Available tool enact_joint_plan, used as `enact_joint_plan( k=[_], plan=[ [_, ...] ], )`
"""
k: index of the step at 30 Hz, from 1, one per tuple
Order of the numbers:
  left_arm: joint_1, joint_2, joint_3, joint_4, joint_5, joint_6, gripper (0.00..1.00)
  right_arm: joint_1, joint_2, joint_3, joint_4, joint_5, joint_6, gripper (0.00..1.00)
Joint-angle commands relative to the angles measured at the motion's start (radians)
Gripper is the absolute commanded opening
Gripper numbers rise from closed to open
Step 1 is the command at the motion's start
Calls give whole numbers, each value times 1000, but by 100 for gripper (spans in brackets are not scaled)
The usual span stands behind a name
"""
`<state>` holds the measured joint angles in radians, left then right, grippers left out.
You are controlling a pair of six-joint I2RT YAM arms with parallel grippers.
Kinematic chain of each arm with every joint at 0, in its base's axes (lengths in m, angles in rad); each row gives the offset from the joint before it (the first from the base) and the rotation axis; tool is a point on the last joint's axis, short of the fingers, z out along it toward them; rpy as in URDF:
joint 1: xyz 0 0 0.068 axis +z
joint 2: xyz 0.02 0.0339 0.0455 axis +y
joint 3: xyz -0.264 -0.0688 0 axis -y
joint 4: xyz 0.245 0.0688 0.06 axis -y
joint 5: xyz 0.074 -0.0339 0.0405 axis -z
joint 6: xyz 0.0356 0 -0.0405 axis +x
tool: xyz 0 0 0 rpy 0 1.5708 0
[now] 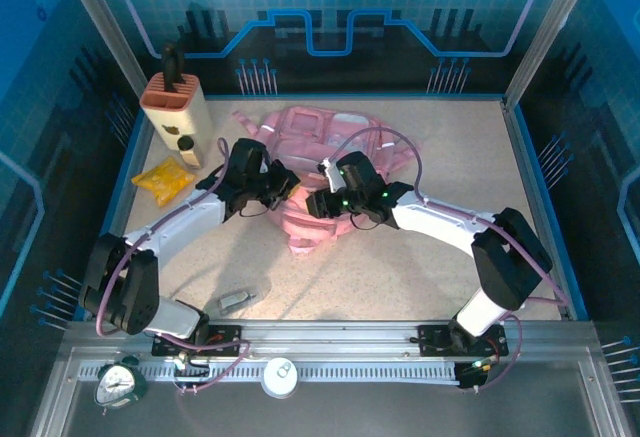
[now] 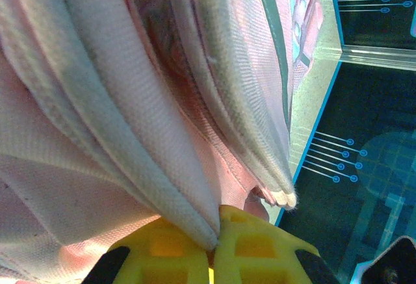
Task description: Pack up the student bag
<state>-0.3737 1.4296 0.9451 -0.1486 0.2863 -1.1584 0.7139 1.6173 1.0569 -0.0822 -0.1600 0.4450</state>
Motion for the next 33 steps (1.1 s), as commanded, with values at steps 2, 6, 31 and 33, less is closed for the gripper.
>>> enact_joint_plan(
  k=[2, 6, 31, 33],
  plan=[
    [3, -51, 29, 8, 122, 66, 0, -10, 7, -16, 22, 103, 41, 54],
    [5, -46, 30, 13, 123, 67, 0, 2, -17, -32, 13, 179, 78, 66],
    [4, -30, 56, -23, 134, 106, 0, 34, -14, 9, 156, 338, 137, 81],
    [5, -32, 63, -53, 114, 121, 0, 26, -39, -27, 219, 278, 138, 78]
  ],
)
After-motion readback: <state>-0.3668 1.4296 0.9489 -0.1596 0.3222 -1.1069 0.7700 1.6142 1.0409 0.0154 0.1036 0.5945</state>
